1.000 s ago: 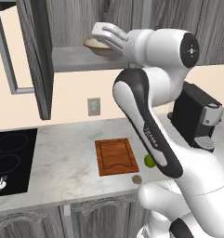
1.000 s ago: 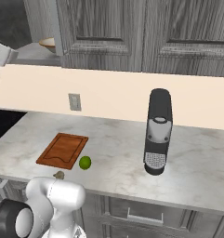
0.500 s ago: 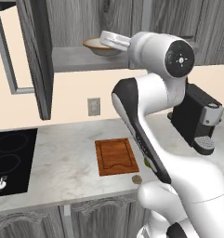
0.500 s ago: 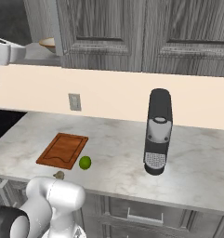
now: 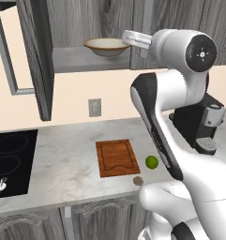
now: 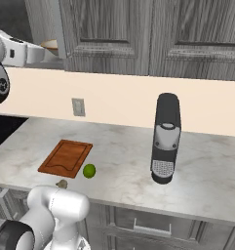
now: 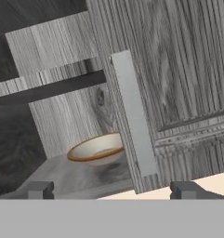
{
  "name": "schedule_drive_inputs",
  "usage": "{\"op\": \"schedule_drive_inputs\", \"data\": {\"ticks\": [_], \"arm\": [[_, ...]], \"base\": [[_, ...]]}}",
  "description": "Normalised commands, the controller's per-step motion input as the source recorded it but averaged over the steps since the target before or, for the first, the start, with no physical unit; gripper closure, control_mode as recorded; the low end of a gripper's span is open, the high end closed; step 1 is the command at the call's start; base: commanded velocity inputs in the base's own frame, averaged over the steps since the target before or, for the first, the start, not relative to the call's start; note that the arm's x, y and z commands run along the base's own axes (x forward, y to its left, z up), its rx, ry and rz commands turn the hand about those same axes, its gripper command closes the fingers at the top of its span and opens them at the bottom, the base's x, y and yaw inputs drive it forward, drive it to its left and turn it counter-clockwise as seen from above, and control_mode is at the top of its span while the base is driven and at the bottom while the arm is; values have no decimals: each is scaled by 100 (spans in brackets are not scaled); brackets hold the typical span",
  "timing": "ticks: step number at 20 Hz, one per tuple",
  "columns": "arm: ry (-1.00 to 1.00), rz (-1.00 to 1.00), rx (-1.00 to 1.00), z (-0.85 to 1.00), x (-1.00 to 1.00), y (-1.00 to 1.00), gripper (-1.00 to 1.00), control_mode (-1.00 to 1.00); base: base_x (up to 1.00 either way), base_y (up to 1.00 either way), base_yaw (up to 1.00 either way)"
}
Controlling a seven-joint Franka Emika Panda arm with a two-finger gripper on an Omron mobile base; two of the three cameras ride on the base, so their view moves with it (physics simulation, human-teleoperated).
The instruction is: Open the cabinet. Place the bowl and condiment on the counter. Then place the lime and garlic on the cutting board.
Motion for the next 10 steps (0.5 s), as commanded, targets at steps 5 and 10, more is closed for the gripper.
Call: {"op": "schedule_drive_inputs", "data": {"ticks": [5, 10], "arm": [[4, 0, 0, 0, 0, -30, -100, -100], [1, 0, 0, 0, 0, -5, -100, -100]], "base": [[0, 0, 0], [0, 0, 0]]}}
